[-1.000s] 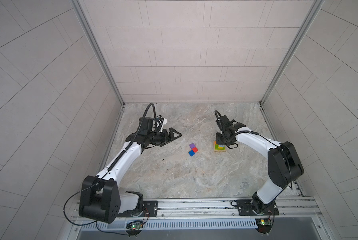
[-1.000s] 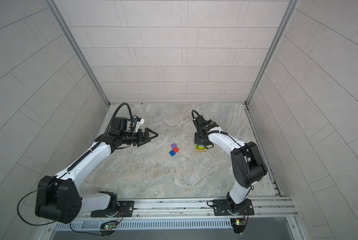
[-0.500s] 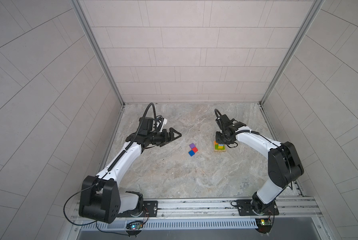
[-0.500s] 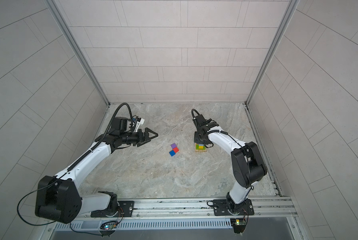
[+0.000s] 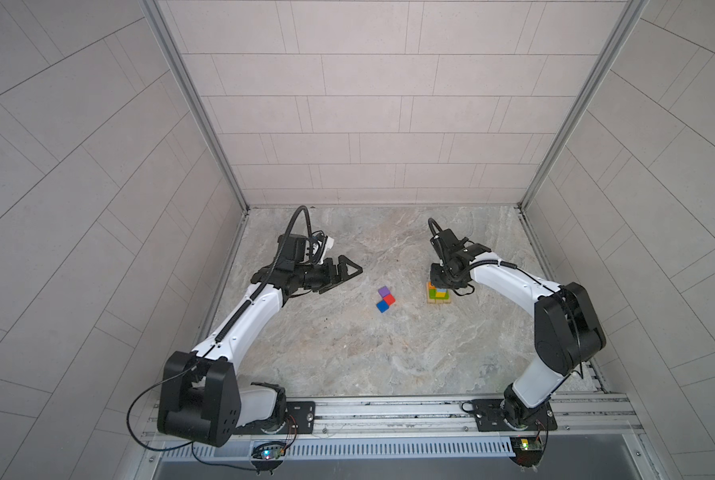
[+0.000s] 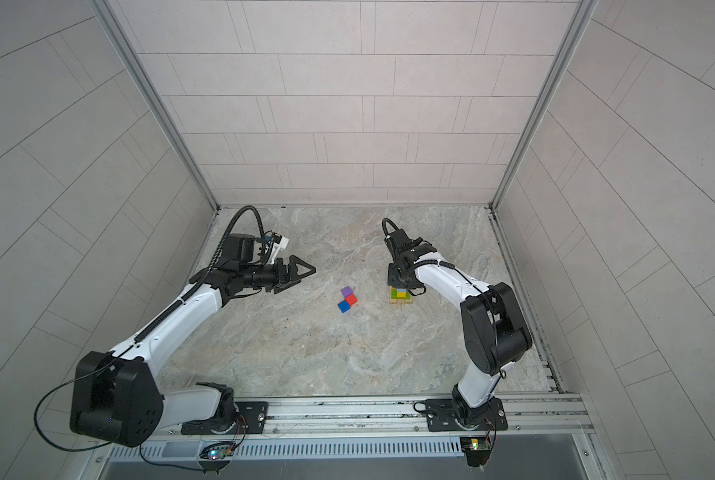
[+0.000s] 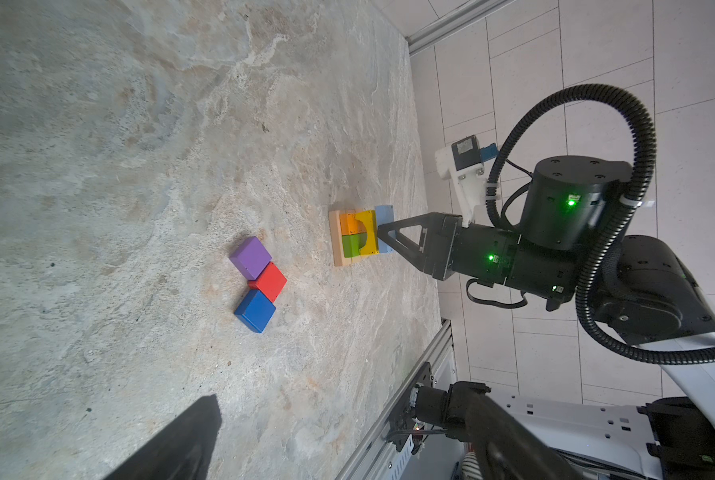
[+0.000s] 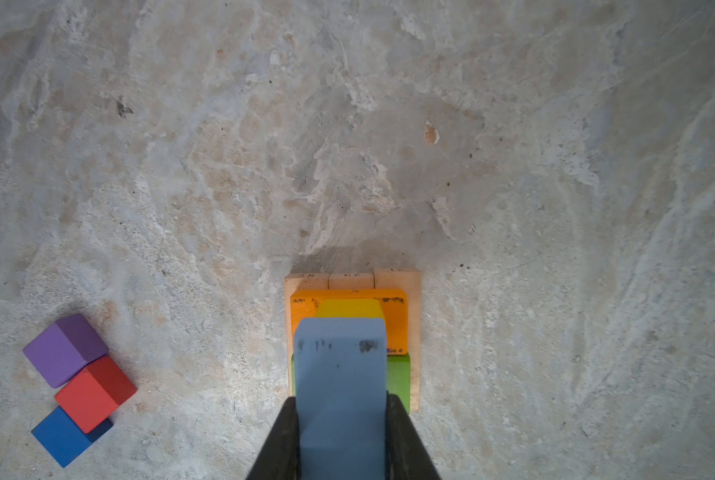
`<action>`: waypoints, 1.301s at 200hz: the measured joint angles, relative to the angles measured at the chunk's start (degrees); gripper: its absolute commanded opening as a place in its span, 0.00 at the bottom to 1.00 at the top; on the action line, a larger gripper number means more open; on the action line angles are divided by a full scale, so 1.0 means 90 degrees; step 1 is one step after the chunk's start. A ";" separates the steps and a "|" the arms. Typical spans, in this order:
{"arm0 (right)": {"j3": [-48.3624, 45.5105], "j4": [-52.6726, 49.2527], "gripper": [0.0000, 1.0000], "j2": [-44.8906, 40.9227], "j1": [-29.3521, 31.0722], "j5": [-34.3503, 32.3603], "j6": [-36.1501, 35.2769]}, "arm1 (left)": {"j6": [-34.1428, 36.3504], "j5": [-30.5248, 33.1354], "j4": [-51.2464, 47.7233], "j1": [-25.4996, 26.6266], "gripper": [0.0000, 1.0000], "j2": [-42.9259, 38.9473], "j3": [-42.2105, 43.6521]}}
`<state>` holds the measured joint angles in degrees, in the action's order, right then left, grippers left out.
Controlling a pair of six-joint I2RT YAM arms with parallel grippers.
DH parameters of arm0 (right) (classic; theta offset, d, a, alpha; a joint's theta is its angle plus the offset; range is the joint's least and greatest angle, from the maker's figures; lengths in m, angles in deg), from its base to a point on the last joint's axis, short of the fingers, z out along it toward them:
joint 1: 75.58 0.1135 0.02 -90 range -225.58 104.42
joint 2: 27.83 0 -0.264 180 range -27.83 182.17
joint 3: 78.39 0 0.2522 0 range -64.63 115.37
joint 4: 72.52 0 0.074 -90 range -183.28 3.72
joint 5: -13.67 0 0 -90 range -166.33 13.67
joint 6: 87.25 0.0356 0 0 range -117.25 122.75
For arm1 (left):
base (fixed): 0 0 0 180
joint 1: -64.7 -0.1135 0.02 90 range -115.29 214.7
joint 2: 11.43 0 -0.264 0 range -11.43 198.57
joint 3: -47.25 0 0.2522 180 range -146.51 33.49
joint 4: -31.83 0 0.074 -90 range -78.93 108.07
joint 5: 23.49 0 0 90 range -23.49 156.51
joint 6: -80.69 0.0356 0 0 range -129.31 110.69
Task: Build the wood block tower
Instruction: 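Lower the light-blue block upright onto the yellow block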
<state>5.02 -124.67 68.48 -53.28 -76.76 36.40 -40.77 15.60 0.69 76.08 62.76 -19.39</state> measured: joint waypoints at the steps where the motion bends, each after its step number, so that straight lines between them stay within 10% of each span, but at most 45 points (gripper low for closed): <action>1: 0.0000 0.0000 0.17 0.0002 0.0000 0.0000 0.0002 | 0.0000 0.0000 0.0000 0.0000 1.00 0.0000 0.0000; 260: 0.0000 -0.0046 0.33 0.0051 -0.0027 -0.0002 -0.0019 | 0.0024 0.0022 -0.0002 0.0000 1.00 0.0005 0.0000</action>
<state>5.02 -125.08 68.94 -53.52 -76.78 36.22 -40.55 15.79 0.66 76.08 62.81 -19.39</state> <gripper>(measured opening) 0.310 0.996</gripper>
